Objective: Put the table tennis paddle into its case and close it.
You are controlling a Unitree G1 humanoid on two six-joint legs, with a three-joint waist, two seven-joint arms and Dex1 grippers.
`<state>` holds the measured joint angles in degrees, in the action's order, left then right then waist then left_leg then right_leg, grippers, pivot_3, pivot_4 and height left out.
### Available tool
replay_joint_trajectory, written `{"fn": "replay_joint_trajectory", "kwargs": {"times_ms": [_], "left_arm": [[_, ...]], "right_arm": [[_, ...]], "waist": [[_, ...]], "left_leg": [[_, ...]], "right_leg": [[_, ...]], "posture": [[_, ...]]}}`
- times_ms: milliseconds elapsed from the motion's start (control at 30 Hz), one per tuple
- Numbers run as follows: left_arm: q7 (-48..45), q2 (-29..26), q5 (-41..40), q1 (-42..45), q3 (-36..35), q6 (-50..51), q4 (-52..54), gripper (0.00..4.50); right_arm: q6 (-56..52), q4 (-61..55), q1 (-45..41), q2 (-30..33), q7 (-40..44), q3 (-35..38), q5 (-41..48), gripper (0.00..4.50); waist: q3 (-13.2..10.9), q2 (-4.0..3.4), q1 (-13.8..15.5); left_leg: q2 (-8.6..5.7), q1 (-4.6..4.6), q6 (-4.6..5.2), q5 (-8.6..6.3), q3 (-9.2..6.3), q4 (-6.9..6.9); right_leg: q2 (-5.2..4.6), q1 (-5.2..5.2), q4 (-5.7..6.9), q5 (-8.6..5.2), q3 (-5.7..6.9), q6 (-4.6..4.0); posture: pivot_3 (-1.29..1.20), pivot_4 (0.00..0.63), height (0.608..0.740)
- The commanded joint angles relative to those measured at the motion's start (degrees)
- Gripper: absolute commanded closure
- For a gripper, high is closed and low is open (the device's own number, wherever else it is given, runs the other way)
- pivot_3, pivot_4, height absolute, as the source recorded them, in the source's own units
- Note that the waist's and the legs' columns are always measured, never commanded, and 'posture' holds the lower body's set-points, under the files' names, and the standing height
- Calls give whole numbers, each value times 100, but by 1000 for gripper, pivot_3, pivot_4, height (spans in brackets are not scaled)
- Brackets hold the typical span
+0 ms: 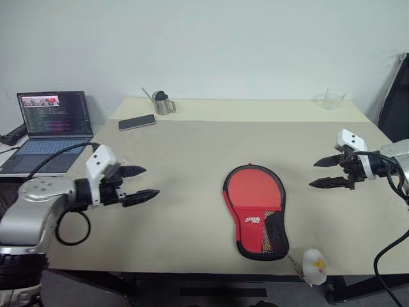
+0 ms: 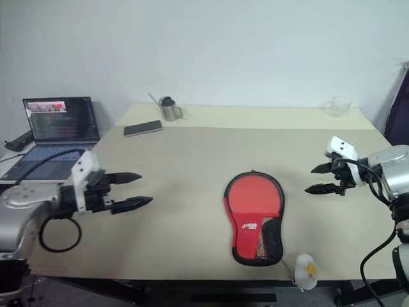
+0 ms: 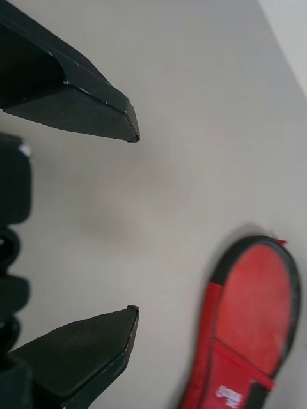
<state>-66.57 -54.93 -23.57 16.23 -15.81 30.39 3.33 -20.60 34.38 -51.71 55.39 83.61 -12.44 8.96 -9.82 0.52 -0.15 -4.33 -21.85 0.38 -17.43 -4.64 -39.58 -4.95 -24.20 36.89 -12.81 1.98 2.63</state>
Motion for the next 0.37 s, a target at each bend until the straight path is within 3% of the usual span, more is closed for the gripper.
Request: {"fn": "replay_joint_trajectory", "kwargs": {"times_ms": [33,233,367], "left_arm": [[-19,-347,-36,-81,-568,-208,-161,0],[131,-274,-369,-547,-1288,-58,11,0],[235,-308,-482,-599,-1212,82,174,0]], "right_arm": [[65,-307,-239,6,235,199,51,155],[-21,-996,32,-40,75,232,73,155],[-224,-1526,159,-91,93,370,303,155]], "waist": [[-5,-9,-2],[-7,-12,-9],[-9,-14,-4]], "left_leg": [[0,0,0,0,0,0],[0,-1,-1,-1,2,2],[1,-4,-2,-2,1,4]], "right_leg": [[0,0,3,0,0,0],[0,-6,3,0,-1,0],[-1,-7,2,0,-1,0]], "posture": [[0,150,740],[0,150,740],[0,150,740]]}}
